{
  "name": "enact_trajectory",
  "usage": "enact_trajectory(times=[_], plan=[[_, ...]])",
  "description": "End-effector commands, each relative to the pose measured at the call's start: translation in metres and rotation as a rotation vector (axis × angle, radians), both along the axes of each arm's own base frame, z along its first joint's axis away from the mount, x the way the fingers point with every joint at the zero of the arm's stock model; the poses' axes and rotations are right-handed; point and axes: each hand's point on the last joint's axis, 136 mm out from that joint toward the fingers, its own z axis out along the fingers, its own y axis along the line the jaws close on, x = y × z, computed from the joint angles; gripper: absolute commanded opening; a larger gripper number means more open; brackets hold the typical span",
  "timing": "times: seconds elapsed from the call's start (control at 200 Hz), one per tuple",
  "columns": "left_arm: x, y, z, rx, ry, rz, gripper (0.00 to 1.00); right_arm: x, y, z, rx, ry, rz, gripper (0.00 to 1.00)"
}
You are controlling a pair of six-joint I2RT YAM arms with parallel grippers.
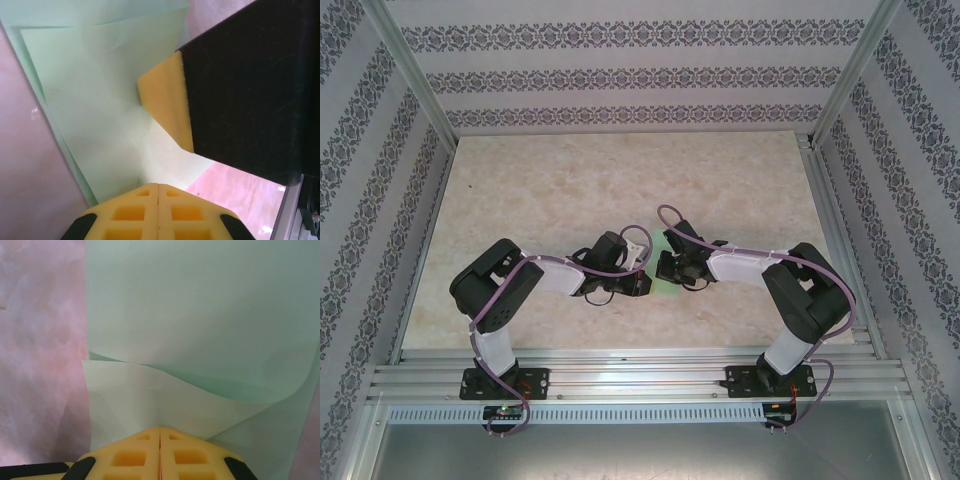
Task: Fold a paper plane with a square sheet of paper (fold left side to right side)
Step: Fold the triangle a second time at the center of the table.
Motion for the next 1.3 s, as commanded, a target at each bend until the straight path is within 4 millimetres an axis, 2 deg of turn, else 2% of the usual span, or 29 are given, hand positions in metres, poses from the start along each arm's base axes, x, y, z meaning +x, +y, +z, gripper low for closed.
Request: enact_trajectory(times=[0.0,0.195,0.445,0.689,1.149,1.294], plan=[[0.002,0.002,0.0,0.035,-0.027,0.002,0.05,-0.016,-0.002,-0.014,-0.035,0.066,0.028,0.08],[-0.015,0.019,-0.031,0.098,0.046,0.013,0.04,-0.008,-0.003,-0.007,-0.03,0.049,0.034,0.08],[-0.034,0.041,-0.057,0.169,0.109,0.045,0.03,0.005,-0.011,0.0,-0.038,0.023,0.043,0.09],[-0.036,0.044,-0.059,0.186,0.115,0.041,0.03,0.011,-0.022,0.001,-0.04,0.015,0.037,0.09],[-0.036,0.045,-0.06,0.19,0.116,0.043,0.03,0.024,-0.068,-0.012,-0.102,0.041,-0.013,0.09],[-0.037,0.043,-0.055,0.168,0.113,0.039,0.03,0.024,-0.061,-0.006,-0.058,0.034,0.004,0.09]])
